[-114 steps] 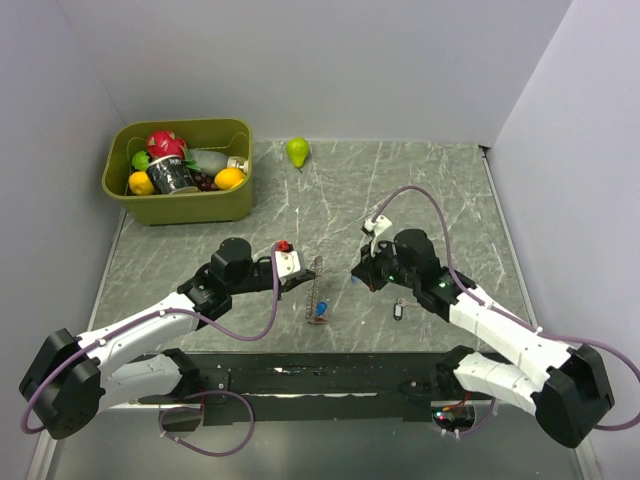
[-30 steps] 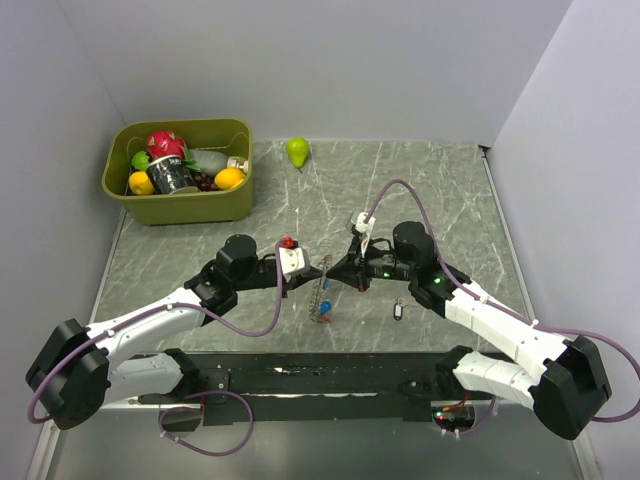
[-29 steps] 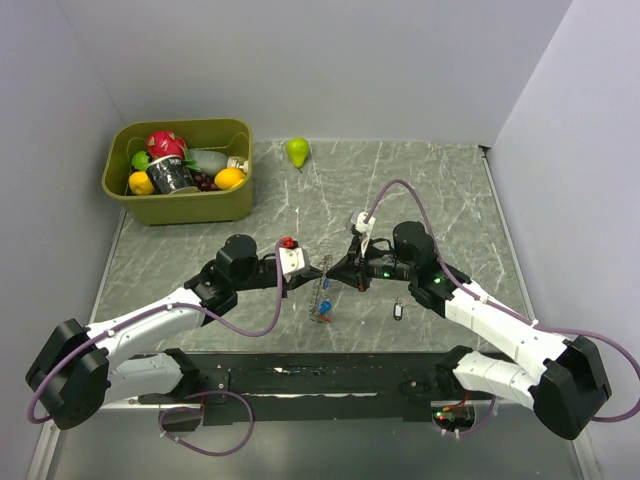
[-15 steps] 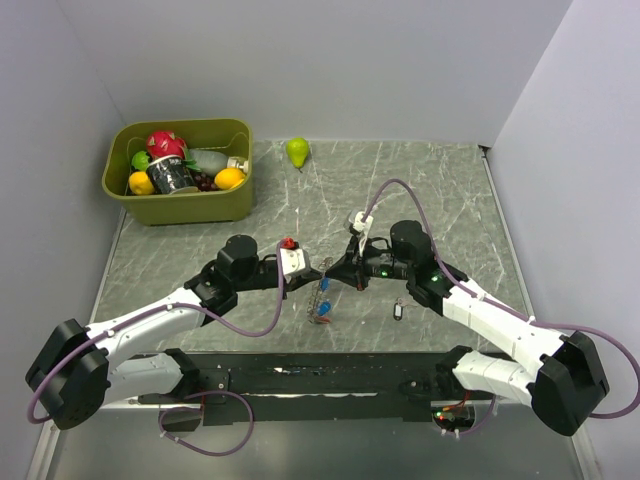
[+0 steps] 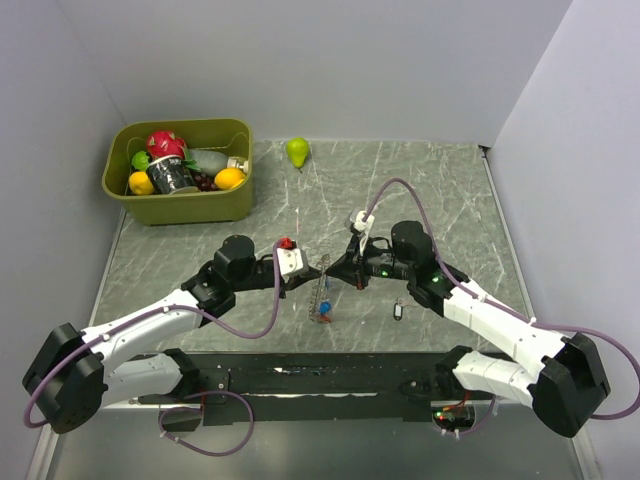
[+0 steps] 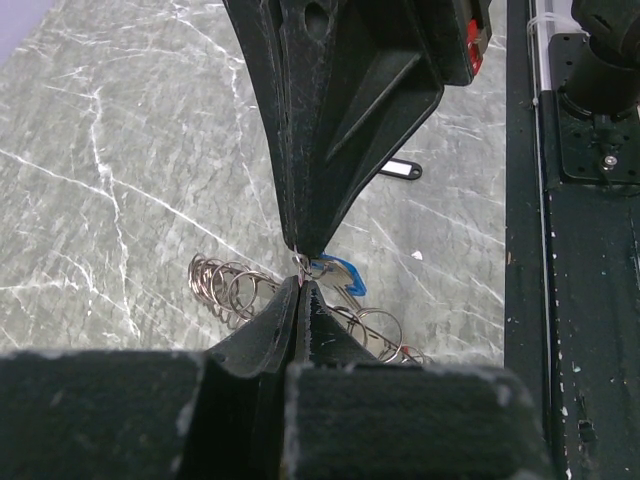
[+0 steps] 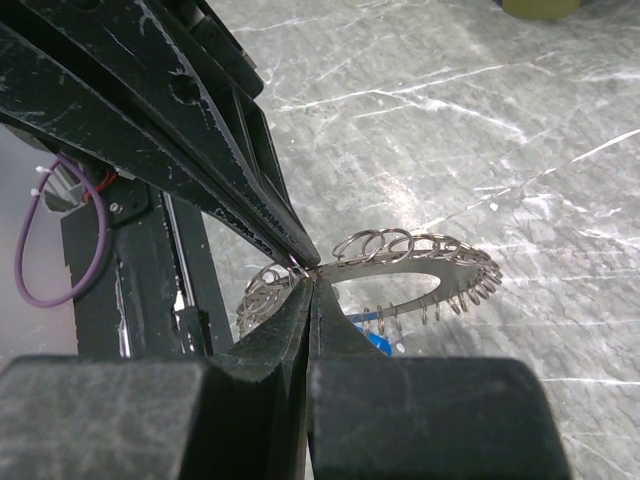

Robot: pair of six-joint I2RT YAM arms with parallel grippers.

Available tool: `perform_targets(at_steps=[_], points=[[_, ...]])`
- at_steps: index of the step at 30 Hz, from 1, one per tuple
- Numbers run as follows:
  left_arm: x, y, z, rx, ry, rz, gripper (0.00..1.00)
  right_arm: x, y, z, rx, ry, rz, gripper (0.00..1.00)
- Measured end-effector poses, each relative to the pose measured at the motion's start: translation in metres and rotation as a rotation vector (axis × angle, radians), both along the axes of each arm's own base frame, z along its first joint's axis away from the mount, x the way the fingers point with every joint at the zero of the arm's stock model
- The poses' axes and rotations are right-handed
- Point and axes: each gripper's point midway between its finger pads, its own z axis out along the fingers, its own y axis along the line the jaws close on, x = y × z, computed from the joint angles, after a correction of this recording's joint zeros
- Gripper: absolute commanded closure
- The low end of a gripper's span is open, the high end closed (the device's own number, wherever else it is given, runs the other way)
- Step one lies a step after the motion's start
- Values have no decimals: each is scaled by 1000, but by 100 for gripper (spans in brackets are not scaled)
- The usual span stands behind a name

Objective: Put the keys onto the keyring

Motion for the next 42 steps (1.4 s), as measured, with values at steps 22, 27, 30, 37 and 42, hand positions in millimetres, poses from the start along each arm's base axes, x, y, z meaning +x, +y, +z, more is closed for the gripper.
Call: perform_targets(at_steps=[22,27,30,37,42], points=[[-3,2,18,-52,-46,-2,99,0,-1,0,5,-11,-8,100],[-4,2,17,-62,-52,-5,99,-1,-1,-1,6,-11,-4,85],[-5,1,19,-70,-56,-9,99,-1,-1,0,8,-10,-6,50],[-9,0,21,-84,-52,-30,99,-5,-6,17,37,-79,-6,21],[-13,0,22,-90,-56,-50,99,-16,-10,37,77,-161,30,33]])
